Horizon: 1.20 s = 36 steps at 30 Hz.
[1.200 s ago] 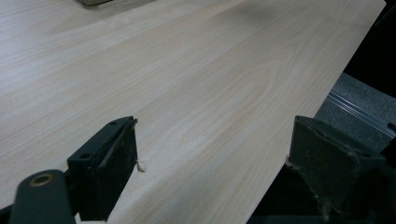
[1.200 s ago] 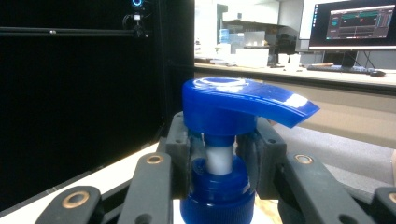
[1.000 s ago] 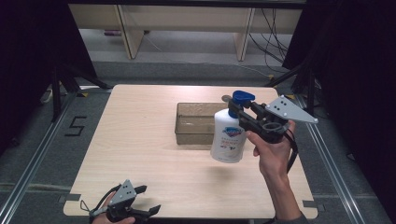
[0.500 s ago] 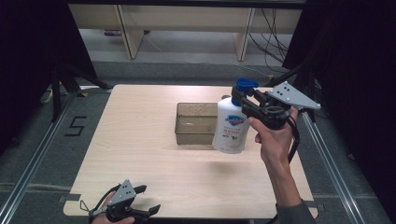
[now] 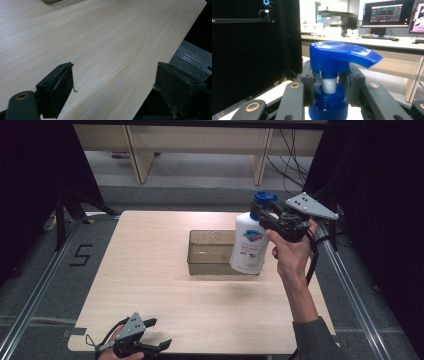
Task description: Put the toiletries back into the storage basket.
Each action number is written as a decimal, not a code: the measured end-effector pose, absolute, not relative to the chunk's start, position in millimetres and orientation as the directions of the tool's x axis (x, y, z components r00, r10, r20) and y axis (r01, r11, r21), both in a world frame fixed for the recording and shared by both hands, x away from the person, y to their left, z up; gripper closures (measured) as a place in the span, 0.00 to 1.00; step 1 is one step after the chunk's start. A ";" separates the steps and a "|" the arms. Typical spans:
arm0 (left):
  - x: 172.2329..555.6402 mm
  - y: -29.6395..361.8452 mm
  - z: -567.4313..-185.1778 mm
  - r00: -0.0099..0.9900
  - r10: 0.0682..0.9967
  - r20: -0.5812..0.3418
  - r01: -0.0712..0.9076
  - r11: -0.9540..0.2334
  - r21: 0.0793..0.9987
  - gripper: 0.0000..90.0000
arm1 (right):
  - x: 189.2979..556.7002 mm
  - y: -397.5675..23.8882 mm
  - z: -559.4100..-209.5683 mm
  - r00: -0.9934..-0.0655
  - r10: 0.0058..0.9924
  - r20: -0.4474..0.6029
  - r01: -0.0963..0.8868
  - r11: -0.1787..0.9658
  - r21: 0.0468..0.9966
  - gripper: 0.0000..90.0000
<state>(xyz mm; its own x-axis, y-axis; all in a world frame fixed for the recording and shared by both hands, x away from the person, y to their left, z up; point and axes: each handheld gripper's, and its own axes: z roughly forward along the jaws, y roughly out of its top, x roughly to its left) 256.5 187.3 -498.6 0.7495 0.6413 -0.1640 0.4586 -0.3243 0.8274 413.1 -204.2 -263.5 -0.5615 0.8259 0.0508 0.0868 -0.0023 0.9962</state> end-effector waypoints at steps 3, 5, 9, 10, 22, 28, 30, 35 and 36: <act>256.6 187.6 -498.2 0.754 0.637 -0.162 0.455 -0.328 0.828 0.16 | 420.3 -204.5 -263.8 -0.551 0.833 0.044 0.083 0.002 0.997 0.73; 256.5 187.5 -498.6 0.750 0.641 -0.162 0.456 -0.324 0.829 0.16 | 425.5 -204.2 -264.1 -0.542 0.839 0.044 0.080 0.000 0.997 0.74; 256.7 187.9 -498.2 0.752 0.639 -0.161 0.457 -0.329 0.827 0.16 | 434.7 -203.5 -265.5 -0.530 0.847 0.044 0.090 0.004 0.996 0.73; 256.7 187.9 -498.2 0.752 0.639 -0.162 0.457 -0.329 0.827 0.16 | 438.2 -204.1 -266.4 -0.532 0.846 0.038 0.082 0.007 0.997 0.73; 256.5 187.0 -498.5 0.755 0.633 -0.170 0.457 -0.322 0.830 0.16 | 467.7 -206.9 -281.1 -0.490 0.871 0.042 0.102 0.009 0.995 0.73; 256.3 186.2 -499.3 0.753 0.635 -0.171 0.454 -0.314 0.833 0.16 | 474.5 -206.9 -285.5 -0.484 0.874 0.042 0.111 0.014 0.994 0.73; 256.3 186.4 -499.0 0.752 0.637 -0.172 0.457 -0.316 0.831 0.16 | 477.6 -207.4 -287.4 -0.482 0.875 0.041 0.111 0.015 0.994 0.73; 256.2 186.8 -498.5 0.756 0.631 -0.172 0.457 -0.321 0.830 0.16 | 481.9 -205.1 -292.2 -0.485 0.873 0.045 0.114 0.012 0.993 0.73; 256.1 186.8 -498.4 0.756 0.632 -0.172 0.457 -0.321 0.829 0.16 | 481.9 -205.1 -292.2 -0.485 0.873 0.045 0.114 0.012 0.993 0.73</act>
